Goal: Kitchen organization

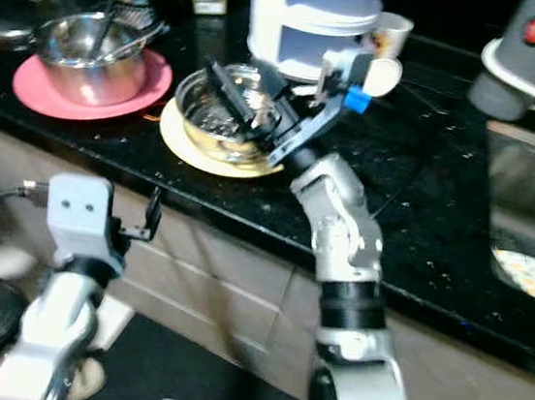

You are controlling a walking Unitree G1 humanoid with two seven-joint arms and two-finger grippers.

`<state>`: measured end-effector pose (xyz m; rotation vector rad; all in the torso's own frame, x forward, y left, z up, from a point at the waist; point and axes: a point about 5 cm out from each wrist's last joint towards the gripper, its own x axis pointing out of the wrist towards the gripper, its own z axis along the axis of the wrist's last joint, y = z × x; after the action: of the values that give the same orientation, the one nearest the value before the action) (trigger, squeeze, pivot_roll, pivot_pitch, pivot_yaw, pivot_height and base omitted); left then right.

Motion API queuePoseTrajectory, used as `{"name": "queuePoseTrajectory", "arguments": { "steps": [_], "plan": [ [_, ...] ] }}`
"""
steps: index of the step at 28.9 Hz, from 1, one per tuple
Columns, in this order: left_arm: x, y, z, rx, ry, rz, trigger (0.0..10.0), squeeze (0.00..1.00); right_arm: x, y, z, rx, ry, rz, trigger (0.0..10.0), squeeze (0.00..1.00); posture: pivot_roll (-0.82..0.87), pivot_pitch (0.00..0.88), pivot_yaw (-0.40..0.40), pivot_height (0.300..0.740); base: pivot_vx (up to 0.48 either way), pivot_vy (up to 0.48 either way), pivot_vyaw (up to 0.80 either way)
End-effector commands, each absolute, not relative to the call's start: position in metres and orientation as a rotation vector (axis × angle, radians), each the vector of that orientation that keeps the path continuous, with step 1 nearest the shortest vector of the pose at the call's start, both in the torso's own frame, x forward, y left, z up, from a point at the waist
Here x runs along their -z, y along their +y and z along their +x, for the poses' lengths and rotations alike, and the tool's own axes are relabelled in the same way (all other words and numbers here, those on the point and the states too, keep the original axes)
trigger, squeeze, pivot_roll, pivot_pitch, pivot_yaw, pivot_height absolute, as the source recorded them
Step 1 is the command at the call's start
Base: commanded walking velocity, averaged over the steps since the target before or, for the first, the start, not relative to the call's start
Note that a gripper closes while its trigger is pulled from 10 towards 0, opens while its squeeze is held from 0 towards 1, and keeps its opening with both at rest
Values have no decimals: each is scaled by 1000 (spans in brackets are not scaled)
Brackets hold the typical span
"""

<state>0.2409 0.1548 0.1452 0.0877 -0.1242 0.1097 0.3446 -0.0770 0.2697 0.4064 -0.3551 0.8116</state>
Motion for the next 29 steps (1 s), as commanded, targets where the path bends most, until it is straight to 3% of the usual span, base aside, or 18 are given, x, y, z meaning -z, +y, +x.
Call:
{"name": "queuePoseTrajectory", "arguments": {
  "steps": [1,4,16,27,29],
  "plan": [
    [-143,151,242,-95,-113,98,10000,0,-278,-84,350,-734,-347,381,10000,0,62,55,-63,732,0,0,0],
    [-144,149,242,-85,-118,102,10000,0,-282,-90,359,-619,-290,316,10000,0,62,55,-63,732,0,0,0],
    [-146,146,243,-71,-135,112,10000,0,-280,-94,371,-494,-138,219,10000,0,63,51,-69,732,0,0,0],
    [-166,145,247,-70,-215,158,10000,0,-262,-67,376,-514,-3,309,10000,0,81,52,-83,732,0,0,0],
    [-184,155,246,-96,-273,207,10000,0,-262,-62,383,-484,-5,305,10000,0,102,59,-98,732,0,0,0]
  ]
}}
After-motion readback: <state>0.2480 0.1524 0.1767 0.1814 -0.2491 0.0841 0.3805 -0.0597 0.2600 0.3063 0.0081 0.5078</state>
